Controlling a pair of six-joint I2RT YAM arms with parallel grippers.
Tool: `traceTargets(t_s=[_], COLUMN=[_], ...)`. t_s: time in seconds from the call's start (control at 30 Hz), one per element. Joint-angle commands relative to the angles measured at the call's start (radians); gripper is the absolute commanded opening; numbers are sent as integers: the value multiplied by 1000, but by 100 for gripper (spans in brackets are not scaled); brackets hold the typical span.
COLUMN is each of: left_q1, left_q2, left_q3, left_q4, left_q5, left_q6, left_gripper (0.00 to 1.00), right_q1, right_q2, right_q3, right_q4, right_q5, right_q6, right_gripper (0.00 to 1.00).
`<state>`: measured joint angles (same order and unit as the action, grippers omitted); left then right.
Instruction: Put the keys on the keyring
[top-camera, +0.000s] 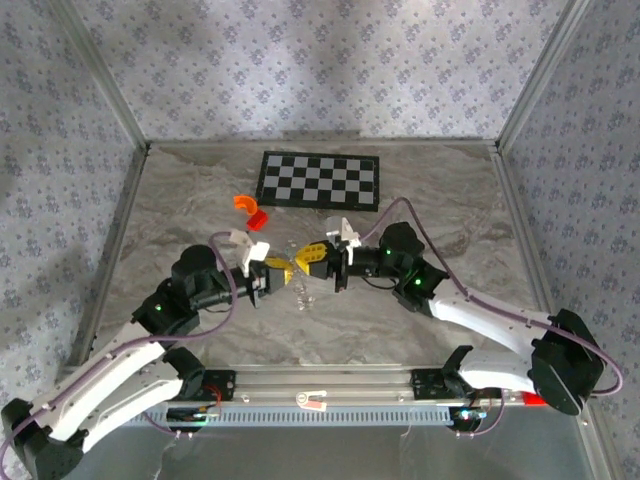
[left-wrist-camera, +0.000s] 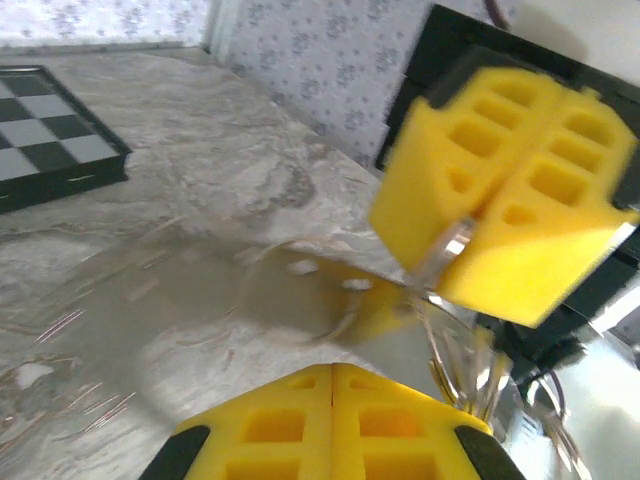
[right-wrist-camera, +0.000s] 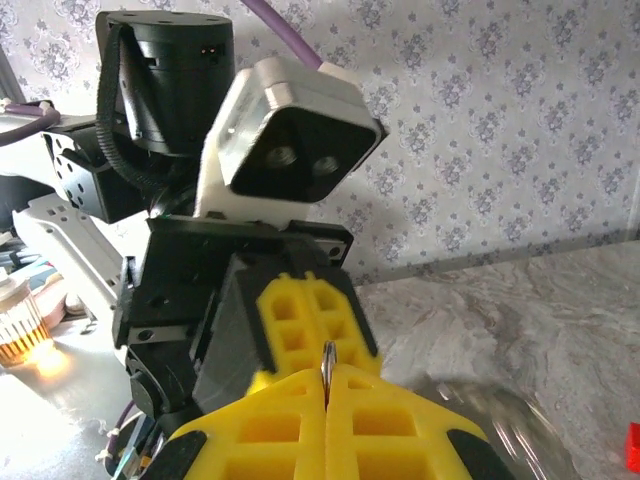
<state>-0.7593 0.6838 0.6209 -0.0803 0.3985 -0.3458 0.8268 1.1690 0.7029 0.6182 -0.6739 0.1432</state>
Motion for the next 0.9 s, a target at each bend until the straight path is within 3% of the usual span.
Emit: traceTargets(t_s=[0.0,0.43,0.63,0.87], left_q1=[-46,-92,-93,-92], left_q2=[-8,-86,-127,-118], left_q3=[42,8,28,61], left_q4=[78,189,133,67], left_q5=[-21,54,30,-51], left_q6=[48,72,93,125], left_gripper=[0,1,9,9], right_q1=[-6,-30,-32,-33], right_q2=[-41,-81,-85,-79], right_q3=[-12,-36,-34,-24], right_q4=[47,41,75,96], right_q5=[-10,-4,-31,-53], right_q6=[11,22,51,67], right_gripper=[0,0,0,0])
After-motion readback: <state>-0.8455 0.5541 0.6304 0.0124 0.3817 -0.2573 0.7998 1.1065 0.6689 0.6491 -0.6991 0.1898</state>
